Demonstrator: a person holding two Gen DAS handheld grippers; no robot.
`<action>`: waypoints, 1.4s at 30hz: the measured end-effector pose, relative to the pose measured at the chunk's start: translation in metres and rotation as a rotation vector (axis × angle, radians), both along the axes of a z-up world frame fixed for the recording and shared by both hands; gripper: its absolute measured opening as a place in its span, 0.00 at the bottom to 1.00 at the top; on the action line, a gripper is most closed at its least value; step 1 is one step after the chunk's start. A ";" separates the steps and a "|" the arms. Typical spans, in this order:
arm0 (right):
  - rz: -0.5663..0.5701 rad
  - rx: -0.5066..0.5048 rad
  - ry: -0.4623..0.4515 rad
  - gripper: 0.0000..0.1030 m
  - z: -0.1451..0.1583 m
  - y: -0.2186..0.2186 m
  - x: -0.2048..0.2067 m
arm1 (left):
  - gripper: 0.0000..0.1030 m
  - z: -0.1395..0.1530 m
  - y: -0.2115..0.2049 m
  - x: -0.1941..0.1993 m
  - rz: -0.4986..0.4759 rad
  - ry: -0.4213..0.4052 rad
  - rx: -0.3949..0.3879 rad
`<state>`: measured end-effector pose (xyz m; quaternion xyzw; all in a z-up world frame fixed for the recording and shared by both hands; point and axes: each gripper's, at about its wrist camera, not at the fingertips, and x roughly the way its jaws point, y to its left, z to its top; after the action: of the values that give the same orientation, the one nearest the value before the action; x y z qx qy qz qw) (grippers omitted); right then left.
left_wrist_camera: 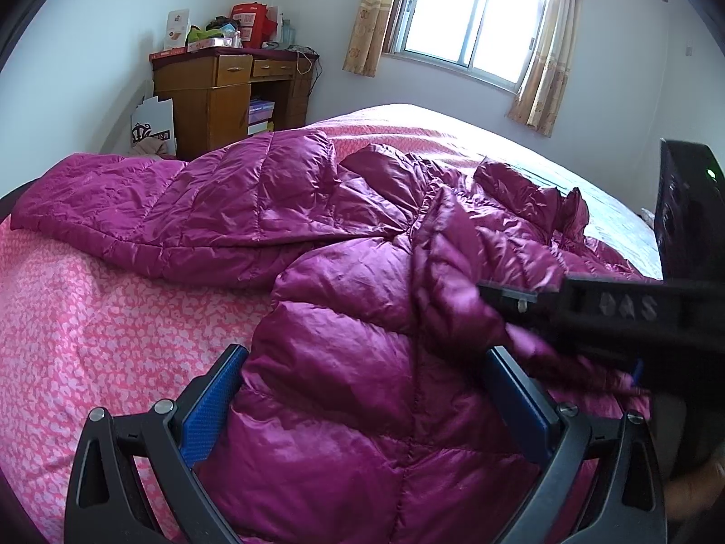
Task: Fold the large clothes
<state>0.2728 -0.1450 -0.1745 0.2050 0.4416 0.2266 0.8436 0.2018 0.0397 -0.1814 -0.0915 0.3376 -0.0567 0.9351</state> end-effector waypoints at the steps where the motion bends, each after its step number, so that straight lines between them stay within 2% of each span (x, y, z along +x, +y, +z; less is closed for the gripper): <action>1: 0.016 0.009 0.009 0.16 0.000 0.002 -0.002 | 0.99 0.000 0.001 -0.001 -0.001 -0.003 -0.007; 4: 0.049 0.001 0.036 0.15 0.000 0.004 -0.009 | 0.99 0.001 0.002 -0.001 -0.003 -0.007 -0.019; 7: 0.081 -0.030 0.029 0.19 0.018 -0.002 -0.016 | 0.99 0.000 0.004 -0.002 -0.005 -0.007 -0.022; 10: -0.024 -0.064 -0.101 0.24 0.050 -0.044 -0.033 | 0.99 0.000 0.005 -0.002 -0.004 -0.006 -0.019; 13: -0.240 -0.167 -0.152 0.31 0.068 -0.106 -0.042 | 0.99 -0.001 0.006 -0.002 -0.003 -0.004 -0.013; 16: -0.433 -0.325 -0.106 0.33 0.059 -0.161 -0.047 | 0.99 -0.001 0.005 -0.002 -0.001 -0.001 -0.003; 19: -0.516 -0.322 -0.003 0.33 0.027 -0.199 -0.058 | 0.99 -0.002 0.002 0.000 0.001 0.004 0.010; 21: -0.524 -0.277 0.045 0.28 0.001 -0.210 -0.066 | 0.99 -0.003 -0.001 0.001 0.004 0.009 0.024; 23: -0.526 -0.274 -0.021 0.28 -0.007 -0.207 -0.074 | 0.99 -0.003 -0.002 0.002 0.005 0.014 0.035; 25: -0.528 -0.319 -0.038 0.29 -0.006 -0.199 -0.074 | 0.99 -0.003 -0.003 0.002 0.007 0.020 0.042; 29: -0.484 -0.400 -0.054 0.47 -0.005 -0.181 -0.065 | 0.99 0.003 -0.003 0.005 0.012 0.073 0.073; 31: -0.478 -0.407 -0.060 0.47 -0.004 -0.178 -0.063 | 0.99 0.014 0.008 0.001 0.053 0.070 0.070; 34: -0.484 -0.377 -0.074 0.48 -0.004 -0.184 -0.071 | 0.99 0.038 0.056 -0.006 0.167 0.026 -0.019; 36: -0.490 -0.342 -0.085 0.48 -0.003 -0.189 -0.076 | 0.99 0.053 0.098 -0.001 0.281 0.014 -0.056; 40: -0.491 -0.313 -0.088 0.48 -0.003 -0.191 -0.076 | 0.99 0.066 0.168 0.022 0.484 0.044 -0.039; 42: -0.488 -0.323 -0.088 0.50 -0.004 -0.189 -0.074 | 0.99 0.066 0.195 0.038 0.549 0.066 0.008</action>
<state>0.1986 -0.3341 -0.1782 0.1583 0.3728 -0.0475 0.9131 0.2398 0.2350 -0.1149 -0.1778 0.3308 0.2033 0.9042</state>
